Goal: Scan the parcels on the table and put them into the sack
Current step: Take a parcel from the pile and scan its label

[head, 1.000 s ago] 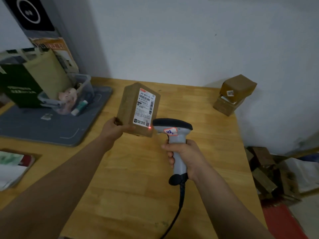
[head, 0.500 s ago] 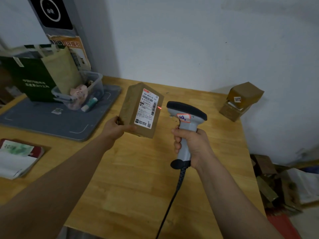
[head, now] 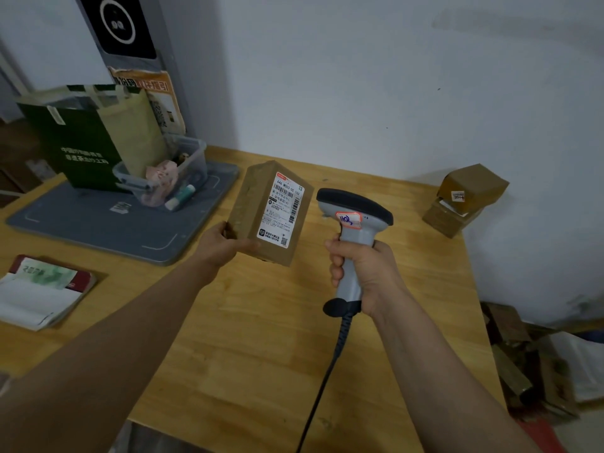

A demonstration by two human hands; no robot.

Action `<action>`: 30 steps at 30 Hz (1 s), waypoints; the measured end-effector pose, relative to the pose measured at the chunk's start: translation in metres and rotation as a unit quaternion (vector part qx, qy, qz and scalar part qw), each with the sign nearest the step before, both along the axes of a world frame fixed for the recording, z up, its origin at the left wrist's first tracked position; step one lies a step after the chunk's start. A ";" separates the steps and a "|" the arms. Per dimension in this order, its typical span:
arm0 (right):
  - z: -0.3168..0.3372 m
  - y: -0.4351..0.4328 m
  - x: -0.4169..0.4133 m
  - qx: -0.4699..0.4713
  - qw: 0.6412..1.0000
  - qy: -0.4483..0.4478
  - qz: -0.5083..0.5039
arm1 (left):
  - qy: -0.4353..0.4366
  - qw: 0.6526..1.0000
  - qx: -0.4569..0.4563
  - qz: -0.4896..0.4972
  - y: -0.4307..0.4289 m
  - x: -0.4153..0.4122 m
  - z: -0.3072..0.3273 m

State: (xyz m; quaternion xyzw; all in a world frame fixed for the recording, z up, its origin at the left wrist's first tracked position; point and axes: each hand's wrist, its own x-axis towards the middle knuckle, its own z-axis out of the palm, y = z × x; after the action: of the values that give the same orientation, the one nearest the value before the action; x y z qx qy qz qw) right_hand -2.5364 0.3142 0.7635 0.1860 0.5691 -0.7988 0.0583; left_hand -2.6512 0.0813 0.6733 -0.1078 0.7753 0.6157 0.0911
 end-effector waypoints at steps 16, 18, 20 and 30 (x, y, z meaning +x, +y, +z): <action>-0.021 -0.102 -0.013 0.027 0.977 -0.018 0.211 | 0.091 0.931 0.005 0.352 -0.143 0.101 0.013; -0.027 -0.133 -0.010 0.031 0.965 -0.024 0.260 | 0.113 0.895 -0.029 0.430 -0.176 0.137 0.010; -0.035 -0.163 -0.005 0.032 0.952 -0.033 0.301 | 0.118 0.851 -0.051 0.509 -0.204 0.173 0.008; -0.070 -0.265 0.031 0.045 0.900 -0.096 0.422 | -0.128 0.738 -0.227 0.622 -0.278 0.313 -0.016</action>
State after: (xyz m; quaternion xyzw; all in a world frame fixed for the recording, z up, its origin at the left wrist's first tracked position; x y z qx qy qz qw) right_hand -2.5055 0.0494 0.6932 0.0067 0.6213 -0.6510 0.4360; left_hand -2.3378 -0.1968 0.6571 -0.6616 0.6333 0.3209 -0.2414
